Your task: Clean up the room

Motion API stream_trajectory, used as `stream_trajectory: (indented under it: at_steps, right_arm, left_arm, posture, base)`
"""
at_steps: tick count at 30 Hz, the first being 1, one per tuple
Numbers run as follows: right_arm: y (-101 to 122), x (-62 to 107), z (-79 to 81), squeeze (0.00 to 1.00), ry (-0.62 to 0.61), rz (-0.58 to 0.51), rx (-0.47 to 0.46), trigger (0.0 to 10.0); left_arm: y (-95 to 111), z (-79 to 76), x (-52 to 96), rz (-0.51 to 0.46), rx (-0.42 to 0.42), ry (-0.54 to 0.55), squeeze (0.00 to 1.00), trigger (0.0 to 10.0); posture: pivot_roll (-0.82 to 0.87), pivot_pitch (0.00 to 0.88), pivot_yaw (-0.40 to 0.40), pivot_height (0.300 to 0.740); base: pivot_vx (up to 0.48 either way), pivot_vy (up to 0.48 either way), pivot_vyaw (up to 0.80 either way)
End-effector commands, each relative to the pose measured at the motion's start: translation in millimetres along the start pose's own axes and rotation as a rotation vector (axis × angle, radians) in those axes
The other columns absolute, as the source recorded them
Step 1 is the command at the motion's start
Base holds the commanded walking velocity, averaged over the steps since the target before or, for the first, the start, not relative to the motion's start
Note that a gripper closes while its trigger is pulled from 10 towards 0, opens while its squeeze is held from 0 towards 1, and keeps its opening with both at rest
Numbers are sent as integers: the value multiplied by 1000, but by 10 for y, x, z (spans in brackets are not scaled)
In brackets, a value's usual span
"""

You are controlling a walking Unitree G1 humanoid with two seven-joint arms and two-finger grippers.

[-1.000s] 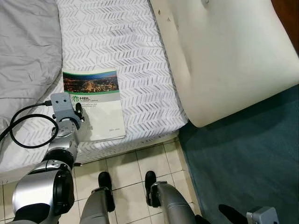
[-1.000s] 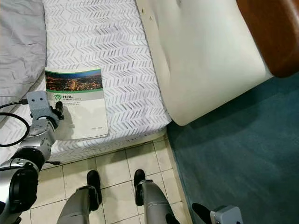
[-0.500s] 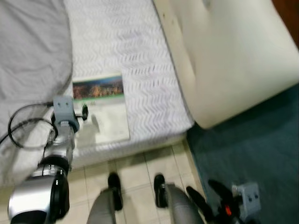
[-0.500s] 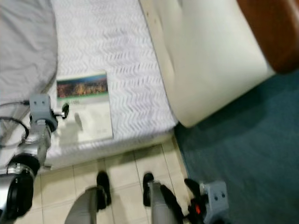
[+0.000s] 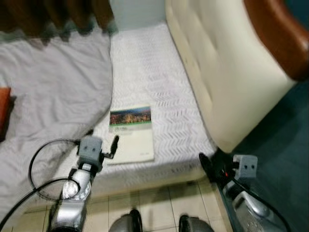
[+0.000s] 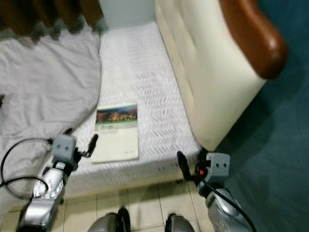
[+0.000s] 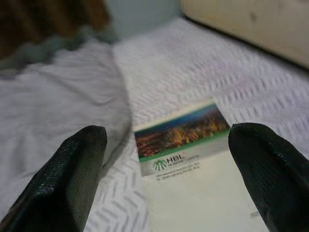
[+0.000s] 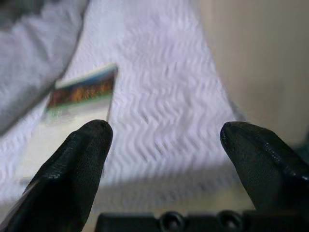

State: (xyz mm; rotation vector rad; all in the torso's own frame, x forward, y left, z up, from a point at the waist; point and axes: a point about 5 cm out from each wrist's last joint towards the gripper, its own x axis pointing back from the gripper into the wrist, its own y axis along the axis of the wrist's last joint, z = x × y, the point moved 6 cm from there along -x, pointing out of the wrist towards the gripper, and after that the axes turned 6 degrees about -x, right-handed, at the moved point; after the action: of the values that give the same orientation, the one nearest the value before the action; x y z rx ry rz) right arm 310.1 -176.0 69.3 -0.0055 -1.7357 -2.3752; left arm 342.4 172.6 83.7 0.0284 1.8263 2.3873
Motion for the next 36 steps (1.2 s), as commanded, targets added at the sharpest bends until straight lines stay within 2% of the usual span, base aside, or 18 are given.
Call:
stream_trajectory:
  at_steps: [1, 2, 3, 4, 8, 15, 22, 26, 30, 33, 36]
  right_arm:
    - [-81, -50, -45, 0, -26, 8, -6, 10000]
    - [-81, -50, -45, 0, -26, 8, -6, 10000]
    - [-80, -110, -39, 0, -19, 2, -6, 10000]
    - [-73, -205, -12, 0, 1, -7, 6, 10000]
    - [-33, -283, 34, 0, 28, -19, 17, 10000]
    - [-48, -254, -90, 0, -13, -41, 24, 10000]
    - [-92, -233, -120, 0, 5, -32, 38, 10000]
    - [-148, -241, -93, 0, 30, -17, 38, 10000]
    - [-162, -251, -24, 0, 56, -15, 38, 10000]
    - [-191, -266, -5, 0, 60, -8, 46, 10000]
    - [-255, -269, -20, 0, 44, 20, 102, 10000]
  left_arm:
    - [-13, -107, 69, 16, 92, -5, 1000, 10000]
    - [-13, -107, 69, 16, 92, -5, 1000, 10000]
    - [-25, -147, 66, 28, 108, -4, 812, 10000]
    - [-65, -197, 42, 62, 125, -10, 0, 10000]
    - [-130, -186, -7, 98, 141, -6, 0, 10000]
    - [-206, -83, 54, 138, 126, 18, 0, 10000]
    - [-124, -144, 65, 120, 162, 44, 0, 10000]
    - [-161, -181, 139, 143, 181, 53, 0, 10000]
    - [-169, -187, 169, 147, 164, 38, 0, 10000]
    - [-206, -112, 153, 160, 151, 45, 0, 10000]
    - [-237, -39, 139, 170, 147, 54, 0, 10000]
  posture:
    - [0, 0, 27, 740]
    - [0, 0, 27, 740]
    - [0, 0, 23, 740]
    - [-3, 0, 20, 740]
    - [-8, 0, 18, 740]
    - [-26, 0, 8, 740]
    - [-18, 0, 3, 740]
    - [-8, 0, 0, 740]
    - [1, 0, 0, 740]
    - [5, 0, 0, 740]
    - [3, 0, -7, 740]
  base:
    - [0, 0, 0]
    - [0, 0, 0]
    - [0, 0, 0]
    - [0, 454, 0]
    - [0, 434, 0]
    - [0, 428, 0]
    - [0, 429, 0]
    - [0, 429, 0]
    - [0, 430, 653]
    - [0, 431, 617]
    - [0, 429, 196]
